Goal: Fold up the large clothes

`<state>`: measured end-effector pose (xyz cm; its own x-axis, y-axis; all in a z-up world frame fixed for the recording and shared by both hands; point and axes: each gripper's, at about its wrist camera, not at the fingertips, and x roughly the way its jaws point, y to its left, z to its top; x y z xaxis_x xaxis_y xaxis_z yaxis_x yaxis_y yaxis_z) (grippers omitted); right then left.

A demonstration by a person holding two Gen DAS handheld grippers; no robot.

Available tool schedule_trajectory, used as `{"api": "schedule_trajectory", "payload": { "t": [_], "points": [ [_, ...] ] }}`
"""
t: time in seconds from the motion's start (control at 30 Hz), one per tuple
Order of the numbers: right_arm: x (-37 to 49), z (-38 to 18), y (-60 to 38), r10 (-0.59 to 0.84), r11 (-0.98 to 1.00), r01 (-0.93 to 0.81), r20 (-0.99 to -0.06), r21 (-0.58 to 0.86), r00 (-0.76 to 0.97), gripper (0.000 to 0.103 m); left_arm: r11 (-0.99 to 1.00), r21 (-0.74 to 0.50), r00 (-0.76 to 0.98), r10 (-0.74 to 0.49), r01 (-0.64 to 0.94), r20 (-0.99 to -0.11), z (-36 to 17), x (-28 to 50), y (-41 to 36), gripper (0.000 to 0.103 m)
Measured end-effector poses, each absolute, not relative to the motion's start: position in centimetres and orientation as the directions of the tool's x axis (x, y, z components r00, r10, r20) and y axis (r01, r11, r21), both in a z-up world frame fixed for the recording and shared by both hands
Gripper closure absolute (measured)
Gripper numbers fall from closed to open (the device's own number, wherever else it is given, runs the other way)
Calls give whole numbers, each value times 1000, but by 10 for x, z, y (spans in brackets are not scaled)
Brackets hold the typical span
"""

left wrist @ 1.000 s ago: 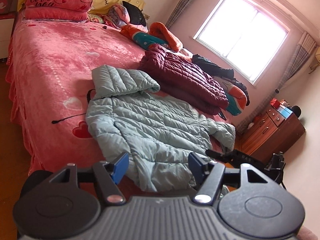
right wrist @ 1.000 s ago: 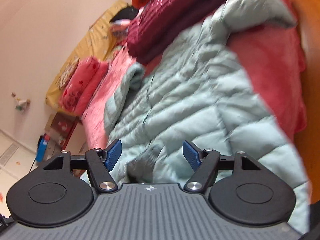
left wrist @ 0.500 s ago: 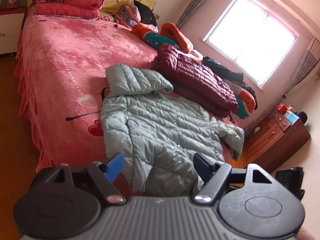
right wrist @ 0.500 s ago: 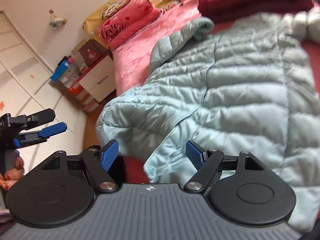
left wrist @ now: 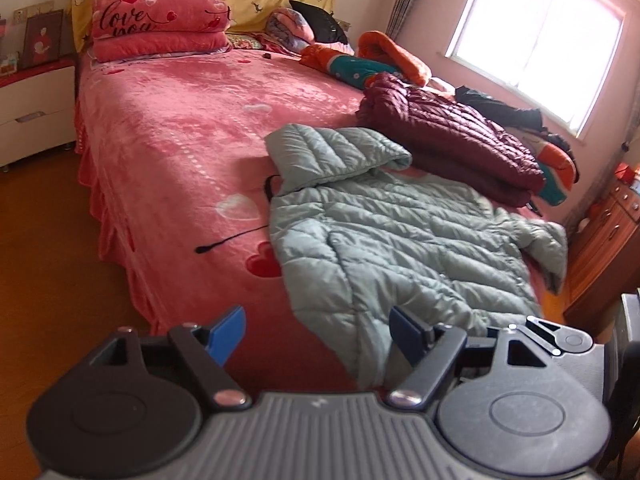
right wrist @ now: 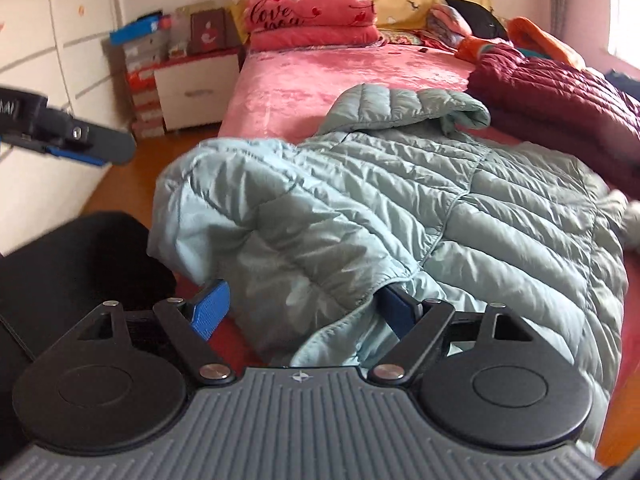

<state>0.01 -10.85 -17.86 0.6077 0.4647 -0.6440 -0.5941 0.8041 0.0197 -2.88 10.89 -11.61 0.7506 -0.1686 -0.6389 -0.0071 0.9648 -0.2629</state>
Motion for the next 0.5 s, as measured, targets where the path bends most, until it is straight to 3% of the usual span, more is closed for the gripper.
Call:
{"api": "schedule_trajectory", "payload": {
  "t": [0.13, 0.23, 0.5],
  "points": [
    [7, -190, -95, 407, 806, -588, -663, -63, 629, 61, 974, -225, 742, -138, -17, -656, -121, -25, 110, 20],
    [20, -181, -111, 448, 848, -524, -629, 74, 635, 81, 979, -205, 735, -128, -15, -666, -125, -22, 109, 17],
    [61, -169, -190, 537, 811, -252, -501, 527, 679, 88, 981, -186, 688, -170, 53, -705, -134, -8, 90, 12]
  ]
}}
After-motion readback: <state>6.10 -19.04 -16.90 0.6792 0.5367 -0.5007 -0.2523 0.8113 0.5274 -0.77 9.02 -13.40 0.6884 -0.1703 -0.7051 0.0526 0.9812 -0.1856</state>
